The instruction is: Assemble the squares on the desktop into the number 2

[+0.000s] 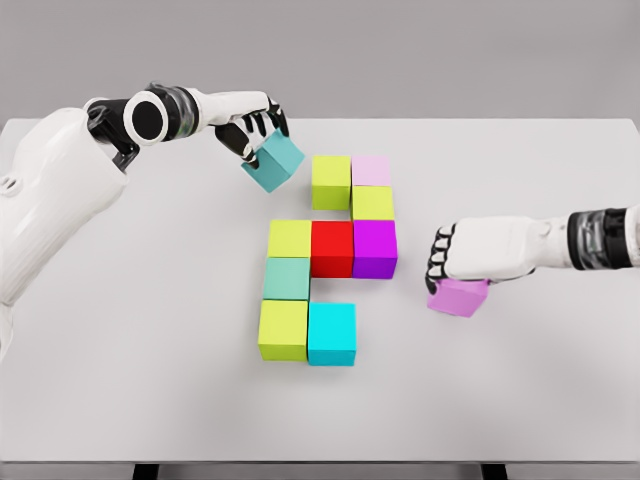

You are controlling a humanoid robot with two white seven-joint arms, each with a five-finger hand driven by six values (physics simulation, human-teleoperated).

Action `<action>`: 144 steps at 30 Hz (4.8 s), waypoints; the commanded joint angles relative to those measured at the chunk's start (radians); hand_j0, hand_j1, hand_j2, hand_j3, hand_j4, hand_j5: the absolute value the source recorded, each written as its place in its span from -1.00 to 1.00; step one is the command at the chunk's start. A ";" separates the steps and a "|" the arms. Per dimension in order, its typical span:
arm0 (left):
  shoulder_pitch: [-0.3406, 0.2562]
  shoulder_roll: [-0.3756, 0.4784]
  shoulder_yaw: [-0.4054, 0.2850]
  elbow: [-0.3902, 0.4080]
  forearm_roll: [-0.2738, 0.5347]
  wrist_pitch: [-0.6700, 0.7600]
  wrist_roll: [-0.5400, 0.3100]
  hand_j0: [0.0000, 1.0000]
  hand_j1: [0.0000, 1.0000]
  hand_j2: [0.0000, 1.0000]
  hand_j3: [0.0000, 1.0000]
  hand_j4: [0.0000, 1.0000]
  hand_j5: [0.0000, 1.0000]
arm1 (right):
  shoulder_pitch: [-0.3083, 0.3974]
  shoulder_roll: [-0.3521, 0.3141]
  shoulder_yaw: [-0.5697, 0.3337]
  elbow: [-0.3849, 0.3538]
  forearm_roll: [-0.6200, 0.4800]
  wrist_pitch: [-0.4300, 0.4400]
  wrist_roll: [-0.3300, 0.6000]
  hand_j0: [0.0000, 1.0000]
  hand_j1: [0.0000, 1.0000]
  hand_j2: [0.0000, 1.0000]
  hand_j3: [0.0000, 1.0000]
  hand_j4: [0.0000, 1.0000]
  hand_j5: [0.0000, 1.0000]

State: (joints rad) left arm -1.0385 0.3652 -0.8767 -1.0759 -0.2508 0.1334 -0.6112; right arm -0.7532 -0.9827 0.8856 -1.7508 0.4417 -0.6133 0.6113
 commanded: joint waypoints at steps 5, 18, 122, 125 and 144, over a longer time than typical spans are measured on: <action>0.002 0.000 0.001 0.007 0.002 0.000 0.000 0.65 0.65 0.65 0.65 0.65 0.65 | -0.017 0.016 0.036 -0.009 -0.044 0.002 0.000 0.11 0.11 0.11 0.11 0.11 0.11; 0.002 0.000 0.001 0.016 0.004 0.000 0.000 0.81 0.81 0.81 0.81 0.81 0.81 | -0.067 0.045 0.110 -0.010 -0.118 0.002 0.000 0.11 0.11 0.11 0.11 0.11 0.11; 0.018 -0.061 -0.056 0.162 0.154 -0.064 0.096 1.00 1.00 1.00 1.00 1.00 1.00 | -0.048 -0.120 0.227 -0.010 -0.110 0.002 0.000 1.00 1.00 1.00 1.00 1.00 1.00; 0.018 -0.061 -0.057 0.159 0.156 -0.064 0.096 1.00 1.00 1.00 1.00 1.00 1.00 | -0.048 -0.096 0.256 -0.010 -0.110 0.002 0.000 1.00 1.00 1.00 1.00 1.00 1.00; 0.023 0.031 -0.056 0.116 0.248 -0.152 0.084 1.00 1.00 1.00 1.00 1.00 1.00 | -0.060 -0.050 0.257 -0.010 -0.110 0.002 0.000 1.00 1.00 1.00 1.00 1.00 1.00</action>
State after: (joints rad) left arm -1.0170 0.3540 -0.9339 -0.9477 -0.0397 0.0161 -0.5241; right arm -0.8130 -1.0328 1.1430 -1.7608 0.3358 -0.6128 0.6111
